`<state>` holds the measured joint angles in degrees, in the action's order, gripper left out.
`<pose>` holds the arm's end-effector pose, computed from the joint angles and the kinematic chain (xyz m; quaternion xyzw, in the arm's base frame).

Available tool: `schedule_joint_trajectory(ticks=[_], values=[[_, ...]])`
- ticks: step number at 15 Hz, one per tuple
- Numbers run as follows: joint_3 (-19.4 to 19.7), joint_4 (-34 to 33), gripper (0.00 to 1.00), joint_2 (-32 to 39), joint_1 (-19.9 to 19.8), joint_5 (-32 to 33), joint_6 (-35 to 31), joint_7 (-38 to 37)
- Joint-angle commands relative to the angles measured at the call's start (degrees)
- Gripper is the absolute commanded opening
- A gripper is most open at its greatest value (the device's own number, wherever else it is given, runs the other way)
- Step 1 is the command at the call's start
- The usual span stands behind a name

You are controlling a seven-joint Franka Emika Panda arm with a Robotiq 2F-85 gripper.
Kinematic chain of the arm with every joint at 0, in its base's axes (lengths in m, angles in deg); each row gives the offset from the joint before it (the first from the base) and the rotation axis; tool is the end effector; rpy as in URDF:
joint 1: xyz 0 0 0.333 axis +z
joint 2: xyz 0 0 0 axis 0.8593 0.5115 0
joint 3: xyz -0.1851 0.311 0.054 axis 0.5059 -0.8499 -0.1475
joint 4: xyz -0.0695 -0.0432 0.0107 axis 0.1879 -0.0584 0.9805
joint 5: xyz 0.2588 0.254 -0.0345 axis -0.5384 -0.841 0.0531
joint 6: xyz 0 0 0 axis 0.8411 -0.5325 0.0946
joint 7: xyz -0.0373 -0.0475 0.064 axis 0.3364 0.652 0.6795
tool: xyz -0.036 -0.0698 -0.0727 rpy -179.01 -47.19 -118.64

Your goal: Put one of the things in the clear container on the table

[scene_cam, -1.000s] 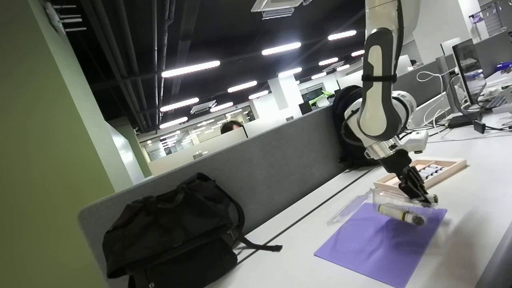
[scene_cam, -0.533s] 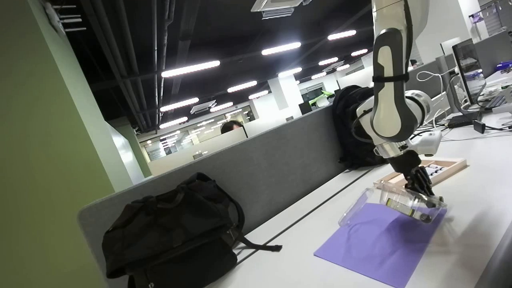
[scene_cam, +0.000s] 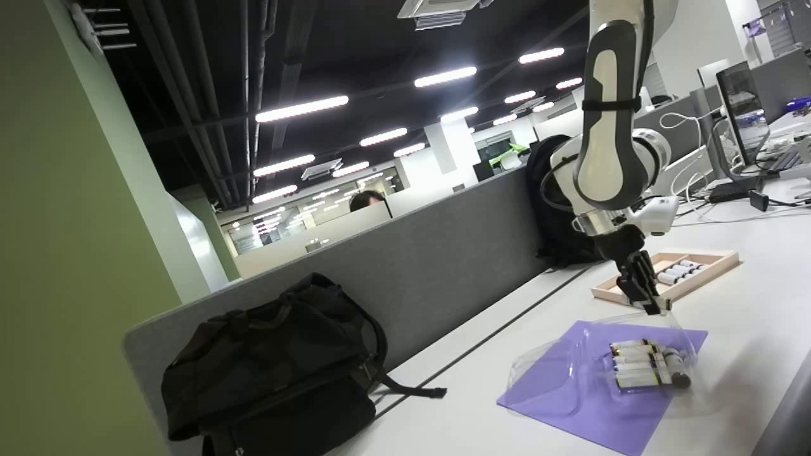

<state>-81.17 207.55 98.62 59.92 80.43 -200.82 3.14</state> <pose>0.4600 -0.0010 0.2366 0.9894 0.1336 -0.0518 0.0214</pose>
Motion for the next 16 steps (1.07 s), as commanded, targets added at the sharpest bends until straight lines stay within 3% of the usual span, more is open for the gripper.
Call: schedule_joint_trajectory(ticks=[1,7,16], values=[[0.6,2.8,0.12,-4.9,1.2,2.1,-0.5,-3.7],[3.0,5.7,0.12,-2.7,0.2,3.8,-2.6,-5.4],[13.1,8.7,0.12,-0.8,1.7,14.1,-9.4,-13.8]])
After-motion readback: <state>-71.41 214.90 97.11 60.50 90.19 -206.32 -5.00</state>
